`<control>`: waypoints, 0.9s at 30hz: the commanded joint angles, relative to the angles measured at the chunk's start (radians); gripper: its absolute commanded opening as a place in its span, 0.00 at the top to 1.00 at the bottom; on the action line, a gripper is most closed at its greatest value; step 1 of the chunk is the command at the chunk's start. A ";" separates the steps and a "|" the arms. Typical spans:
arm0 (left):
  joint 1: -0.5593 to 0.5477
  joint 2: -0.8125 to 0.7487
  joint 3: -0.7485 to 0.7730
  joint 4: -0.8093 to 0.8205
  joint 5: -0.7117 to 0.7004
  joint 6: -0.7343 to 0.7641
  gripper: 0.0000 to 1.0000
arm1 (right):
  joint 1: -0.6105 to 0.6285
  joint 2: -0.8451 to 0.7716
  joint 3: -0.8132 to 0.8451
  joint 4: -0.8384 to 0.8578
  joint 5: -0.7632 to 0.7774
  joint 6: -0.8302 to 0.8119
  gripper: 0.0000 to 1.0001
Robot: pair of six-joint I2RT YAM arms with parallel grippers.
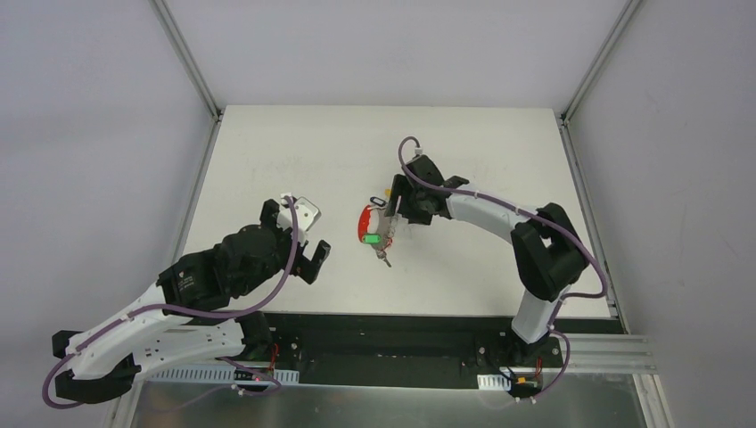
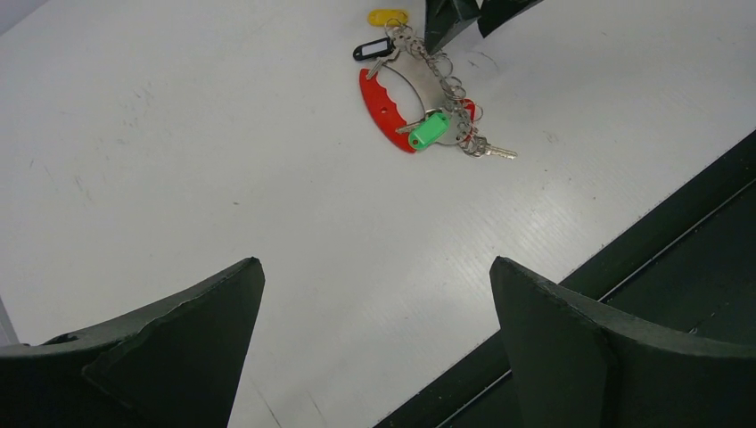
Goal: Put the keys on the keyring
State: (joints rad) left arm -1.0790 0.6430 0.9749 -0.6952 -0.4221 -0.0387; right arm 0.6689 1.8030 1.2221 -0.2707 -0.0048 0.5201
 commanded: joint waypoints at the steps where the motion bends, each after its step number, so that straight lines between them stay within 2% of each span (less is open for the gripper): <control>1: 0.001 -0.015 -0.008 0.012 0.007 0.005 0.01 | -0.002 -0.158 -0.004 -0.059 0.132 -0.045 0.23; 2: 0.001 -0.016 -0.010 0.013 0.006 0.005 0.01 | -0.002 -0.181 -0.008 -0.075 0.161 -0.053 0.17; 3: 0.001 -0.017 -0.010 0.015 0.005 0.005 0.01 | 0.000 -0.207 -0.017 -0.080 0.185 -0.060 0.04; 4: 0.000 -0.019 -0.011 0.016 0.001 0.004 0.01 | -0.001 -0.234 -0.029 -0.089 0.218 -0.064 0.01; 10: 0.000 -0.023 -0.011 0.039 -0.017 -0.020 0.01 | 0.026 -0.331 0.018 -0.253 0.407 -0.113 0.01; 17: 0.001 0.002 -0.011 0.071 -0.041 -0.066 0.01 | 0.039 -0.489 -0.058 -0.223 0.577 -0.197 0.01; 21: 0.003 0.066 0.014 0.071 -0.012 -0.102 0.01 | 0.039 -0.532 -0.056 -0.277 0.645 -0.208 0.01; 27: 0.005 0.161 0.065 0.074 -0.095 -0.190 0.01 | 0.041 -0.588 -0.053 -0.338 0.660 -0.178 0.01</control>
State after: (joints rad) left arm -1.0790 0.7567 0.9817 -0.6506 -0.4419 -0.1448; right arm 0.7074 1.2636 1.1648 -0.5419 0.5819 0.3363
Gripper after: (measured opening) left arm 0.990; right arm 0.990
